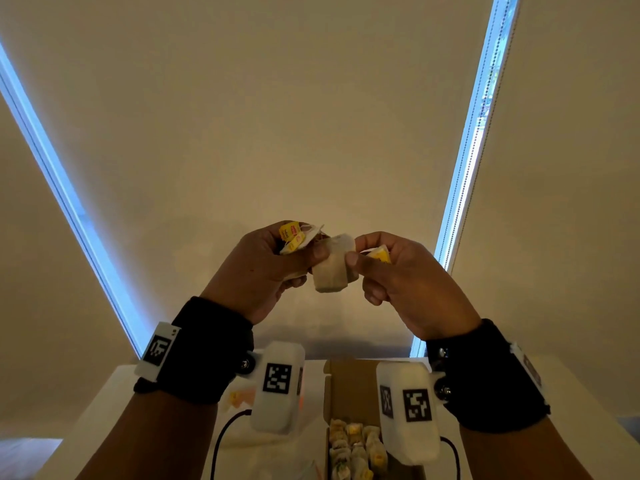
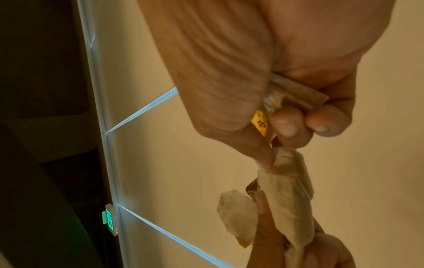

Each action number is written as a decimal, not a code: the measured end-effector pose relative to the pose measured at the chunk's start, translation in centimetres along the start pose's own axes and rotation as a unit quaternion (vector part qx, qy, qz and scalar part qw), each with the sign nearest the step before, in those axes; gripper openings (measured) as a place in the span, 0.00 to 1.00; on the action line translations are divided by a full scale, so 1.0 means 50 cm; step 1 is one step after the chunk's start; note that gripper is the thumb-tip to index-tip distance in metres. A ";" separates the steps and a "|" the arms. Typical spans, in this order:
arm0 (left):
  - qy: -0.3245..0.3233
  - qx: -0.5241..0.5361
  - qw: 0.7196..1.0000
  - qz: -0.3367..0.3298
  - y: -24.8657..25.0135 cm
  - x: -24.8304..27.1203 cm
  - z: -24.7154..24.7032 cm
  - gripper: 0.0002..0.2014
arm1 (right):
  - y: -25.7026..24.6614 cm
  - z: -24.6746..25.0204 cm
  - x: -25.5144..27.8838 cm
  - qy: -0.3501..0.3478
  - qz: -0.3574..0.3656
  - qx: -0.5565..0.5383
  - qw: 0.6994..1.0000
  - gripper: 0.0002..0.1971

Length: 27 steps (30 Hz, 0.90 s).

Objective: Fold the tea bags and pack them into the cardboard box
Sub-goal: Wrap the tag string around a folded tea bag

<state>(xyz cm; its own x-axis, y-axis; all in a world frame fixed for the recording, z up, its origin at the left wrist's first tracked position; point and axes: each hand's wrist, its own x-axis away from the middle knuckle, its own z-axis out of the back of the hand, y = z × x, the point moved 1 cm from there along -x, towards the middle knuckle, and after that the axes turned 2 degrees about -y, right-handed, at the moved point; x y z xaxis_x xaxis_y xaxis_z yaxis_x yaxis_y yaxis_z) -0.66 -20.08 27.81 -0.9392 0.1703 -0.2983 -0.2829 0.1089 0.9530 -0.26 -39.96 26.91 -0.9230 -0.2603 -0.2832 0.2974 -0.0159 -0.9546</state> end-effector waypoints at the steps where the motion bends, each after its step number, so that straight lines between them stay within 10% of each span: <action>1: 0.002 -0.005 1.000 0.002 -0.001 0.000 -0.001 0.06 | 0.001 -0.002 0.000 -0.001 0.002 -0.005 1.000 0.05; 6: -0.009 -0.035 0.999 0.007 -0.007 0.002 0.001 0.20 | -0.001 -0.009 0.001 -0.004 0.011 -0.005 1.000 0.04; 12: -0.006 -0.042 0.999 -0.010 0.007 0.006 -0.006 0.01 | -0.002 -0.014 0.005 -0.003 0.003 0.014 1.000 0.05; 21: 0.031 -0.108 0.991 -0.072 0.008 0.007 0.001 0.04 | -0.019 -0.015 0.017 -0.009 0.001 0.013 1.000 0.23; 27: 0.018 -0.012 0.999 0.031 0.018 0.019 -0.019 0.14 | -0.010 -0.010 0.006 -0.009 0.028 0.073 0.997 0.05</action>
<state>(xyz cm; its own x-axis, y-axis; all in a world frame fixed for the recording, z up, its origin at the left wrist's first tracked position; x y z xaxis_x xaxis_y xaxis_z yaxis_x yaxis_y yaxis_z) -1.98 -20.73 28.41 -0.9614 0.1402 -0.2369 -0.2282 0.0759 0.9707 -0.80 -39.57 27.27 -0.8996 -0.2827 -0.3328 0.3821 -0.1407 -0.9134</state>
